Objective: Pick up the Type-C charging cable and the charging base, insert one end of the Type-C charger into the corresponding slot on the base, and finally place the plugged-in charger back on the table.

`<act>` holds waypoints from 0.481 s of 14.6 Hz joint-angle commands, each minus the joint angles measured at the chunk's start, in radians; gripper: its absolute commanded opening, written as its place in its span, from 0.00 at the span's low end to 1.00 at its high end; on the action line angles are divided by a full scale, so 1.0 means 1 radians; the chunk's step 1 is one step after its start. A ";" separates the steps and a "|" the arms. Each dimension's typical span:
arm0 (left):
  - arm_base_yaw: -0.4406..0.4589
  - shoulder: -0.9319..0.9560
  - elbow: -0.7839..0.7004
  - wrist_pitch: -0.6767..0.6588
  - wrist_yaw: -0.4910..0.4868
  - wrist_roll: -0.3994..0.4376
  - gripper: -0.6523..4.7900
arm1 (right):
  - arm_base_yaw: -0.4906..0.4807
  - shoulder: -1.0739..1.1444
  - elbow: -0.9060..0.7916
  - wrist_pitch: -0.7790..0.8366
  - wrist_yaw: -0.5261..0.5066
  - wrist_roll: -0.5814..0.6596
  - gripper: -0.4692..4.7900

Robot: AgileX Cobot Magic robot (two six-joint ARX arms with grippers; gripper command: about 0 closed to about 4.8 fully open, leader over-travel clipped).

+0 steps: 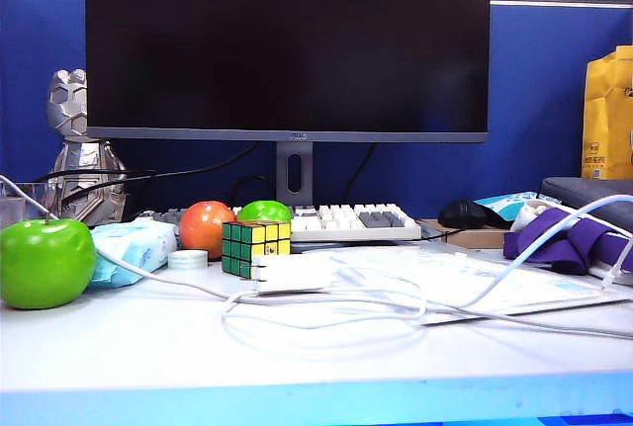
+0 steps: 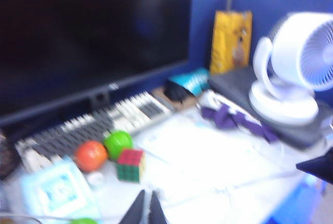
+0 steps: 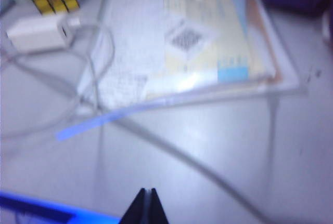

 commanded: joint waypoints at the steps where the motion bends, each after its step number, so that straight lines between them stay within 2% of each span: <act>1: 0.000 0.002 -0.110 0.088 0.035 -0.004 0.11 | 0.001 -0.002 0.003 -0.054 -0.027 0.007 0.08; 2: 0.000 0.002 -0.411 0.453 0.035 -0.004 0.11 | 0.001 -0.002 0.003 -0.053 -0.032 0.007 0.08; 3: 0.000 0.003 -0.545 0.592 0.031 -0.016 0.11 | 0.001 -0.002 0.003 -0.053 -0.032 0.007 0.08; 5: 0.000 0.003 -0.740 0.734 -0.029 -0.093 0.11 | 0.000 -0.002 0.003 -0.053 -0.032 0.007 0.08; 7: 0.000 -0.002 -0.855 0.846 -0.085 -0.140 0.11 | 0.000 -0.002 0.003 -0.053 -0.032 0.007 0.08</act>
